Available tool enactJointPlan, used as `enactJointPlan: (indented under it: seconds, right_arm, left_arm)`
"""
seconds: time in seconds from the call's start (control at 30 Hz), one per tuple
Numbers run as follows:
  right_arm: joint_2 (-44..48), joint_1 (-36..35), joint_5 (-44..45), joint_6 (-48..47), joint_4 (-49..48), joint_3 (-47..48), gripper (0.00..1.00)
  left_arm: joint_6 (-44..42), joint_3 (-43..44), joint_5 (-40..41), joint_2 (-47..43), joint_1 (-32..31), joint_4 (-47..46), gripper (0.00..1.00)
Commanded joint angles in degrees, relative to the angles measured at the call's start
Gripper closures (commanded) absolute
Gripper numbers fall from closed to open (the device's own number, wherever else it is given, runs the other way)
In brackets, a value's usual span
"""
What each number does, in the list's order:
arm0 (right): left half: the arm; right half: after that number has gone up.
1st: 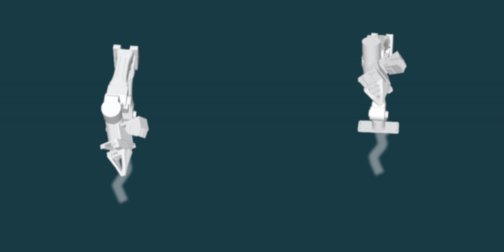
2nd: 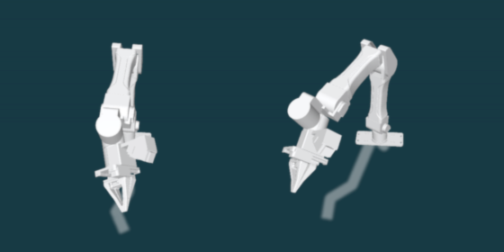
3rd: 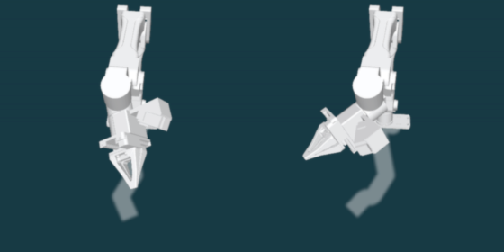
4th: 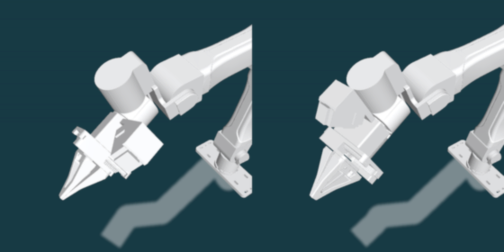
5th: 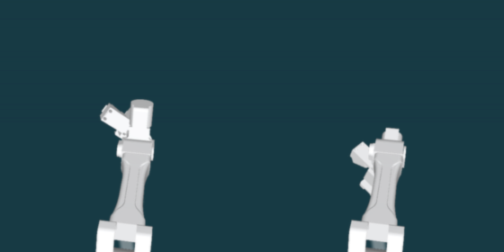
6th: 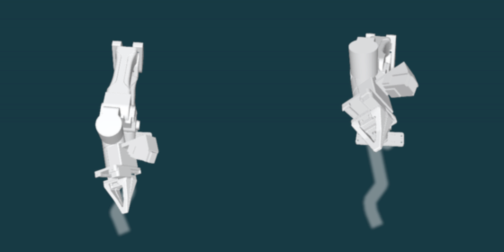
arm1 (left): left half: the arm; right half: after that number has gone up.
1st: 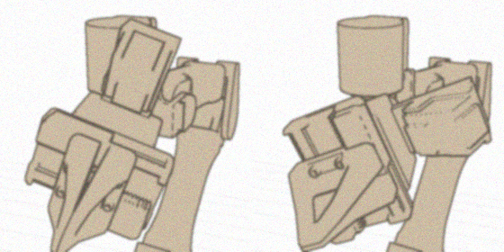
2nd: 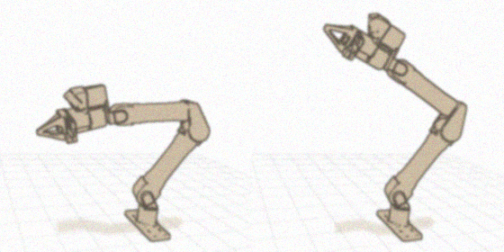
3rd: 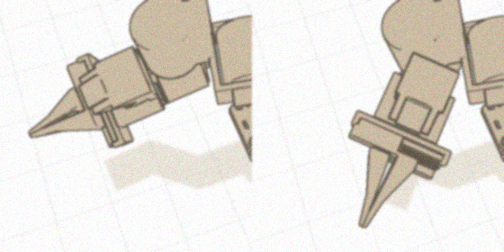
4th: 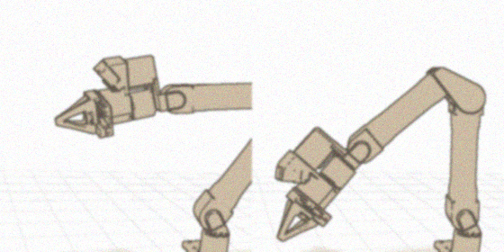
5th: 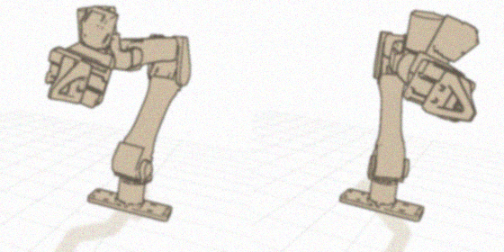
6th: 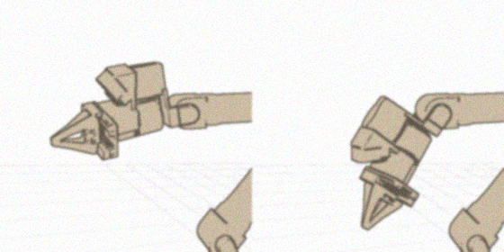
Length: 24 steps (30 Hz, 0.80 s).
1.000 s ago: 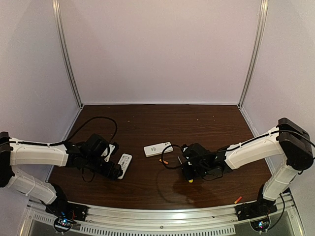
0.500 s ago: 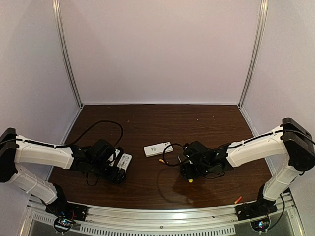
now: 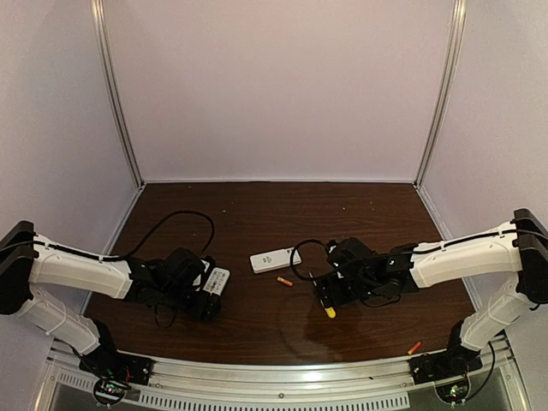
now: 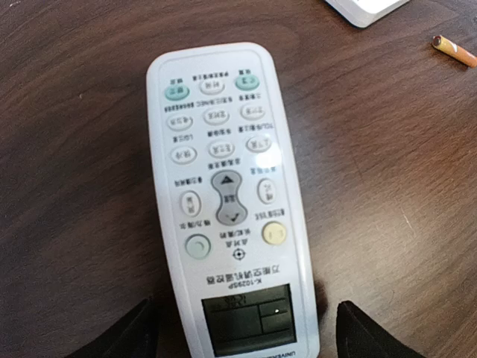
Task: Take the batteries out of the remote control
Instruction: Pick up the remote control from the center of the board.
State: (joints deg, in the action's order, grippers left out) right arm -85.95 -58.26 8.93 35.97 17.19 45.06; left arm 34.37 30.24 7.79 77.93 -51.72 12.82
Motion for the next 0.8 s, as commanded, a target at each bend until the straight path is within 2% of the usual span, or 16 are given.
enactJointPlan:
  seconds: [0.0,0.13,0.3,0.4,0.77]
  right_arm:
    - [2.59,-0.20,2.33,0.25,2.35,-0.52,0.18]
    - [4.37,-0.19,2.50,0.25,3.29,-1.23,0.19]
    - [6.75,-0.19,3.03,0.38,4.03,-2.26,0.20]
    - [8.18,-0.19,3.20,0.61,4.07,-3.18,0.21]
    - [12.31,-0.20,4.34,-0.44,4.17,-4.63,0.22]
  left_arm:
    - [1.99,-1.15,0.95,2.07,-1.03,-1.82,0.19]
    - [2.07,-1.15,1.93,2.48,-1.82,-1.79,0.29]
    - [2.71,-1.07,2.34,1.70,-1.98,-1.83,0.54]
    - [2.85,-1.03,1.63,0.13,-1.95,-1.99,0.62]
    - [-1.38,-0.66,-7.31,-8.39,-1.93,-2.33,0.65]
